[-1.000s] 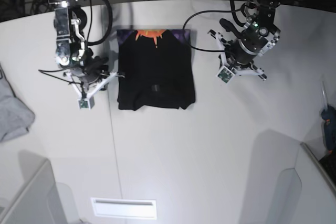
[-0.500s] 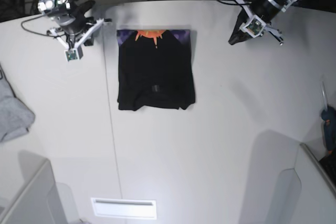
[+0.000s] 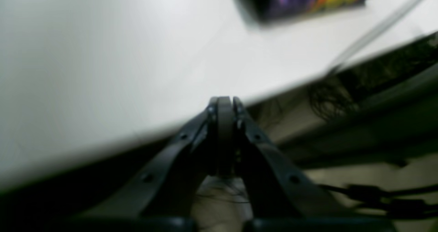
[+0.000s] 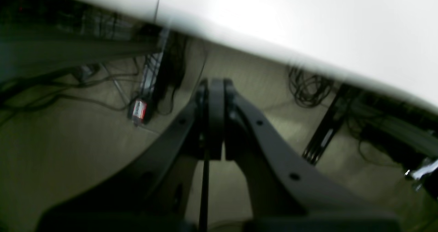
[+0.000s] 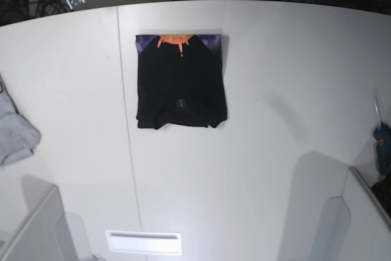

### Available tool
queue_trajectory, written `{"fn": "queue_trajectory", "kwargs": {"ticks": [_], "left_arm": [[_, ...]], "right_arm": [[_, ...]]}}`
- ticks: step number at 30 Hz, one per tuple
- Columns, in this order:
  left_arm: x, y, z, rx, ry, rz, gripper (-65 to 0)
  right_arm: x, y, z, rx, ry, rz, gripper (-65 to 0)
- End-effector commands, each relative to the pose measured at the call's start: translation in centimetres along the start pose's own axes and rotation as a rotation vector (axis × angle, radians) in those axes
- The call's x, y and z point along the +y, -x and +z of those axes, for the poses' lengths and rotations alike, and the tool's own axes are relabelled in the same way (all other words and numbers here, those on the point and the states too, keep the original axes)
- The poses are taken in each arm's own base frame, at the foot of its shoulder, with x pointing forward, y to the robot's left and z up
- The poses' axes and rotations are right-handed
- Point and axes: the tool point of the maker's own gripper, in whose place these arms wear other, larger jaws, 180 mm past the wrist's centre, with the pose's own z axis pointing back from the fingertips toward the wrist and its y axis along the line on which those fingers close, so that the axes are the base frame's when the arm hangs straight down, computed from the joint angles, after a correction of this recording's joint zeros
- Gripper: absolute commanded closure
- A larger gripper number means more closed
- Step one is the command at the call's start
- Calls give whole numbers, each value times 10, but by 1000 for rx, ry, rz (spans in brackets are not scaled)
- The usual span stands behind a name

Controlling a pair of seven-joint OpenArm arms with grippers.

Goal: Fold the T-shirt properly

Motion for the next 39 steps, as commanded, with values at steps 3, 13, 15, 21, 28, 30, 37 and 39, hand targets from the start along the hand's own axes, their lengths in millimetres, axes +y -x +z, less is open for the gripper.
{"fn": "queue_trajectory", "kwargs": {"ticks": [3, 13, 15, 21, 28, 30, 37, 39], "left_arm": [[4, 41, 30, 38, -53, 100, 0], [17, 144, 67, 180, -177, 254, 0], [13, 165, 64, 240, -152, 253, 0], [9, 208, 49, 386, -95, 274, 0], [27, 230, 24, 480, -121, 214, 0], [27, 242, 21, 575, -70, 160, 0], [51, 271, 5, 887, -25, -51, 0], [56, 269, -2, 902, -34, -60, 0]], "right_arm": [[3, 22, 13, 65, -21, 46, 0], [82, 107, -1, 333, -272, 141, 0], [104, 122, -11, 371, -318, 143, 0], [134, 164, -44, 487, -306, 46, 0], [160, 194, -80, 599, -277, -48, 0], [168, 200, -95, 615, -263, -80, 0], [152, 237, -151, 623, -107, -137, 0], [142, 231, -159, 549, -67, -134, 0]]}}
